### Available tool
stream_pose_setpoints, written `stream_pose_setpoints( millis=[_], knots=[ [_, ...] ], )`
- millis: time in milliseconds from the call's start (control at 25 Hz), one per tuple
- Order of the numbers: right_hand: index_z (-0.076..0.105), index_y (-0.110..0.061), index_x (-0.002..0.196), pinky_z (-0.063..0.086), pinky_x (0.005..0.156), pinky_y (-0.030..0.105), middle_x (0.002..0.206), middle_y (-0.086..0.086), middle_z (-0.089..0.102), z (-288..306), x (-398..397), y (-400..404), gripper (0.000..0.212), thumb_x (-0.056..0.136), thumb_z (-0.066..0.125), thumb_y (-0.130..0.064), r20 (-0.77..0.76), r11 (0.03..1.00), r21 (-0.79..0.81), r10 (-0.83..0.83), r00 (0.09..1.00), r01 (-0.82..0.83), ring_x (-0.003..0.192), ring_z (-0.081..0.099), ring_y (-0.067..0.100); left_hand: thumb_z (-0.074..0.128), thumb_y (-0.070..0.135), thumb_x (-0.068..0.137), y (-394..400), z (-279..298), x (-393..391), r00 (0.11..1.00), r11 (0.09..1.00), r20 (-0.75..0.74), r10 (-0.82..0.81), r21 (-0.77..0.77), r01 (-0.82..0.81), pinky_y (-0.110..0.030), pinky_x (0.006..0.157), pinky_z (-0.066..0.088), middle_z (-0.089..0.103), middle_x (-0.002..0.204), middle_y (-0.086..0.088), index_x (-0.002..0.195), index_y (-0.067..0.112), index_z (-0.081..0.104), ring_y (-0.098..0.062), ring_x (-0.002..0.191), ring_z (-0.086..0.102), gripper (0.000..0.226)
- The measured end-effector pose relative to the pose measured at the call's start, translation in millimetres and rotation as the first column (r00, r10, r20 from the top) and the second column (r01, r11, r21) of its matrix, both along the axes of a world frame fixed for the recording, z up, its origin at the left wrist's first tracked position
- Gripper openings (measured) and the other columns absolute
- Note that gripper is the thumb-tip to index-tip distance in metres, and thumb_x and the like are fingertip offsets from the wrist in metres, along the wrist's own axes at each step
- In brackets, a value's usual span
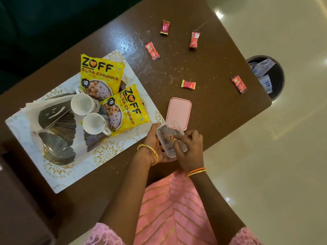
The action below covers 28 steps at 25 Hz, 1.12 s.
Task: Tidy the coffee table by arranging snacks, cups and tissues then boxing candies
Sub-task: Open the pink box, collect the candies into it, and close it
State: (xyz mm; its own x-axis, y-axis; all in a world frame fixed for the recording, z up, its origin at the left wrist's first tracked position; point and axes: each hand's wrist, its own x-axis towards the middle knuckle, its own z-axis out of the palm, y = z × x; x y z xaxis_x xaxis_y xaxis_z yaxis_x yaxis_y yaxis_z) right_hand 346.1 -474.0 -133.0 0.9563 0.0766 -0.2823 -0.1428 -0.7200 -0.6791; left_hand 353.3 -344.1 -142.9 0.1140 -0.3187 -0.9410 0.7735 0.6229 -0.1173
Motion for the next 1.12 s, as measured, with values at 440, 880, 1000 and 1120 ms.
stream_pose_setpoints(
  millis=[440, 880, 1000, 1120],
  knots=[
    [0.069, -0.007, 0.105, 0.053, 0.084, 0.037, 0.108, 0.014, 0.06, -28.2, 128.0, 10.8, 0.021, 0.087, 0.06, -0.01, 0.069, 0.986, 0.012, -0.164, 0.984, 0.164, 0.099, 0.055, 0.025, 0.05, 0.069, 0.073, 9.2, 2.7, 13.0, 1.0, 1.0, 0.02, 0.013, -0.023, -0.013, -0.052, 0.077, 0.054, 0.056, 0.13, -0.02, 0.127, 0.017, 0.054, -0.04, 0.113, 0.057, 0.075],
    [0.065, -0.007, 0.109, 0.042, 0.081, 0.032, 0.105, 0.016, 0.063, -51.7, 167.9, 17.0, 0.024, 0.087, 0.057, -0.014, 0.073, 0.972, -0.233, 0.059, 0.996, -0.041, 0.101, 0.053, 0.031, 0.046, 0.071, 0.074, 13.4, 5.6, 25.2, 0.999, 1.0, 0.047, 0.004, -0.012, -0.004, -0.05, 0.072, 0.056, 0.054, 0.13, -0.02, 0.13, 0.016, 0.05, -0.04, 0.109, 0.059, 0.079],
    [0.067, -0.005, 0.1, 0.047, 0.072, 0.031, 0.096, 0.015, 0.068, -33.0, 165.3, 13.7, 0.022, 0.084, 0.062, -0.018, -0.008, 0.988, -0.13, -0.091, 0.996, 0.089, 0.084, 0.058, 0.023, 0.046, 0.07, 0.074, 12.1, 5.6, 26.5, 0.999, 1.0, 0.051, 0.01, -0.006, -0.009, -0.051, 0.075, 0.055, 0.054, 0.131, -0.02, 0.13, 0.016, 0.05, -0.04, 0.111, 0.058, 0.078],
    [0.069, -0.009, 0.087, 0.047, 0.062, 0.028, 0.08, 0.006, 0.068, -3.6, 141.6, 2.2, 0.013, 0.08, 0.067, -0.02, -0.094, 0.963, 0.103, -0.239, 0.966, 0.248, 0.067, 0.056, 0.012, 0.046, 0.07, 0.073, 8.8, 6.5, 28.7, 0.998, 1.0, 0.056, 0.0, -0.027, 0.002, -0.051, 0.078, 0.053, 0.057, 0.127, -0.02, 0.124, 0.016, 0.054, -0.038, 0.111, 0.058, 0.074]
  ],
)
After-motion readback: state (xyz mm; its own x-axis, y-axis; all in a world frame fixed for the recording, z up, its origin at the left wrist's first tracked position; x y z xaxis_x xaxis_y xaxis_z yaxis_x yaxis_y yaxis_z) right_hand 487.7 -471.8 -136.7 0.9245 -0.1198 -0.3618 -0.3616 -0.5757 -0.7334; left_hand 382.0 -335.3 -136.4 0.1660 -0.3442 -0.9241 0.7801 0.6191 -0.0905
